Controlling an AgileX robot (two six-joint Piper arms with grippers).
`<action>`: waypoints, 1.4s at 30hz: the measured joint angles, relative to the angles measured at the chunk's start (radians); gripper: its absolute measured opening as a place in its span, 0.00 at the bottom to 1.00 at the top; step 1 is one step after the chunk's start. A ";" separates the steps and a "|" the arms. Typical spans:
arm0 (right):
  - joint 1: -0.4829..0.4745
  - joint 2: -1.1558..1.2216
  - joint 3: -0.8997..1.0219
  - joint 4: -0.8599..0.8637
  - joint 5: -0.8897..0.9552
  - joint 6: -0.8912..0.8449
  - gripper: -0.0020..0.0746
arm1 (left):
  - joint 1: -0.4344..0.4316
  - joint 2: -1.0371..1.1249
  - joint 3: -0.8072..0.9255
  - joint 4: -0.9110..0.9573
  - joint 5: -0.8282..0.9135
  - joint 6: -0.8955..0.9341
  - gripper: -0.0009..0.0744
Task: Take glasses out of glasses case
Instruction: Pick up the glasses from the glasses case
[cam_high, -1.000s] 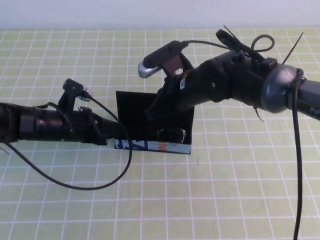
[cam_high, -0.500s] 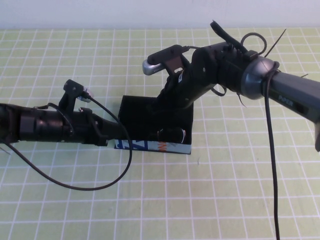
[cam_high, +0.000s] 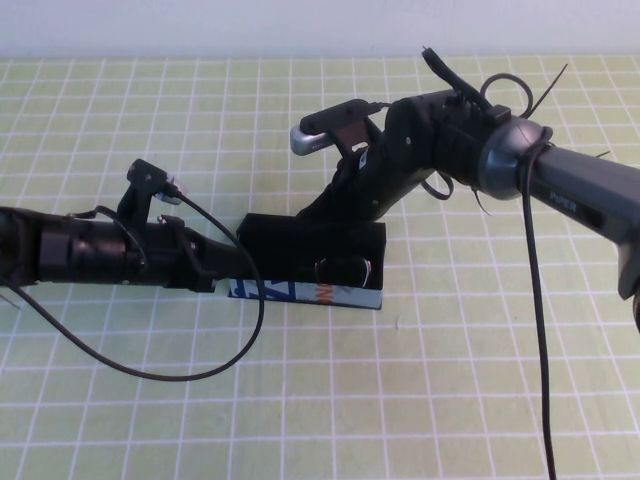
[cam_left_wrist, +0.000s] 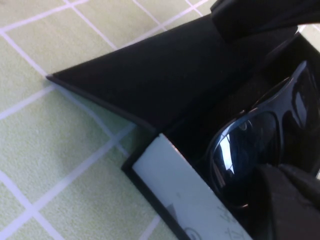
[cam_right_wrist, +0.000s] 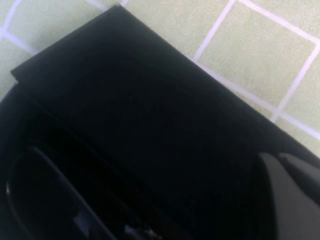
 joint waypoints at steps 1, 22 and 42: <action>0.000 0.000 -0.002 0.000 0.002 0.000 0.01 | 0.000 0.000 0.000 0.000 0.000 0.000 0.01; 0.000 0.018 -0.287 0.248 0.491 -0.456 0.06 | 0.000 0.002 0.000 0.006 0.048 -0.002 0.01; 0.092 0.018 -0.289 0.107 0.501 -0.490 0.24 | 0.000 0.020 -0.228 -0.011 0.053 -0.201 0.01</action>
